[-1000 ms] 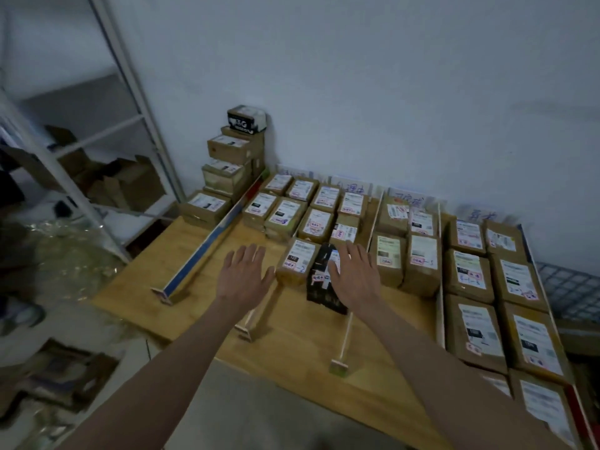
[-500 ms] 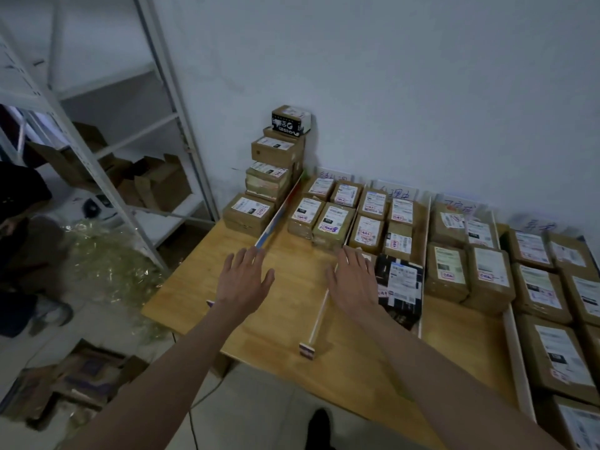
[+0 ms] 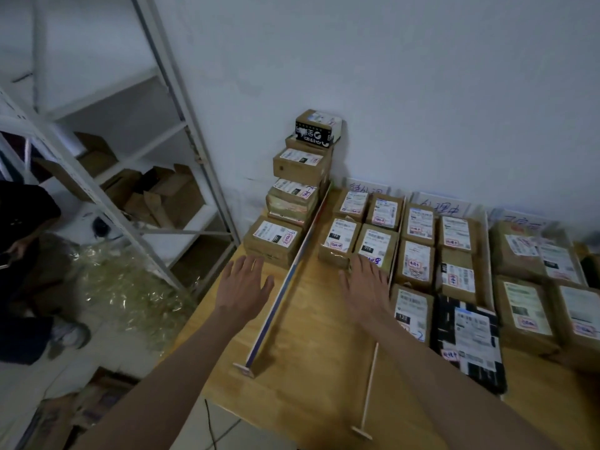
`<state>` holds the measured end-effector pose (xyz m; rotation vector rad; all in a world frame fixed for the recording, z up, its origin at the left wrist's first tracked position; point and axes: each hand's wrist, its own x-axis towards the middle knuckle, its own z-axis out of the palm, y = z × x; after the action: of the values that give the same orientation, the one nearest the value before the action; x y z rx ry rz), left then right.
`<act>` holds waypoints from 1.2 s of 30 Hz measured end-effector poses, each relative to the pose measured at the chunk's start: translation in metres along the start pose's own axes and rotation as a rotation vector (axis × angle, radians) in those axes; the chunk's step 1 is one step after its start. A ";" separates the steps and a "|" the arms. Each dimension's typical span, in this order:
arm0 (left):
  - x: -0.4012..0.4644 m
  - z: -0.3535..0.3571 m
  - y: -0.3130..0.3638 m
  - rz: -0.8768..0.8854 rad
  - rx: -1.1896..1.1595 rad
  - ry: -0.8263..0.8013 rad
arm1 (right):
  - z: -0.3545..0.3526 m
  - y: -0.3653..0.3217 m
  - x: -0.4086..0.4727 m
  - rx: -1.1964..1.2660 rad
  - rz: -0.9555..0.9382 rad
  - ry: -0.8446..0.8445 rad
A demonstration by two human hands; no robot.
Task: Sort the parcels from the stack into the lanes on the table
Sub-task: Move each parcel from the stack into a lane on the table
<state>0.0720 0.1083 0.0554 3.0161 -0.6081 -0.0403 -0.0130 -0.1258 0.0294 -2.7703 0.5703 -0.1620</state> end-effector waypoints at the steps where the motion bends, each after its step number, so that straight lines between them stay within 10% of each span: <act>1: 0.008 0.000 -0.004 0.004 -0.002 -0.002 | 0.002 -0.004 0.009 0.012 0.010 -0.009; 36: 0.426 -0.071 -0.048 0.447 -0.020 0.125 | -0.023 -0.115 0.334 0.017 0.250 0.206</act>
<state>0.4861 -0.0087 0.1175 2.7615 -1.2350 0.1614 0.3306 -0.1661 0.1038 -2.6531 0.9546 -0.3959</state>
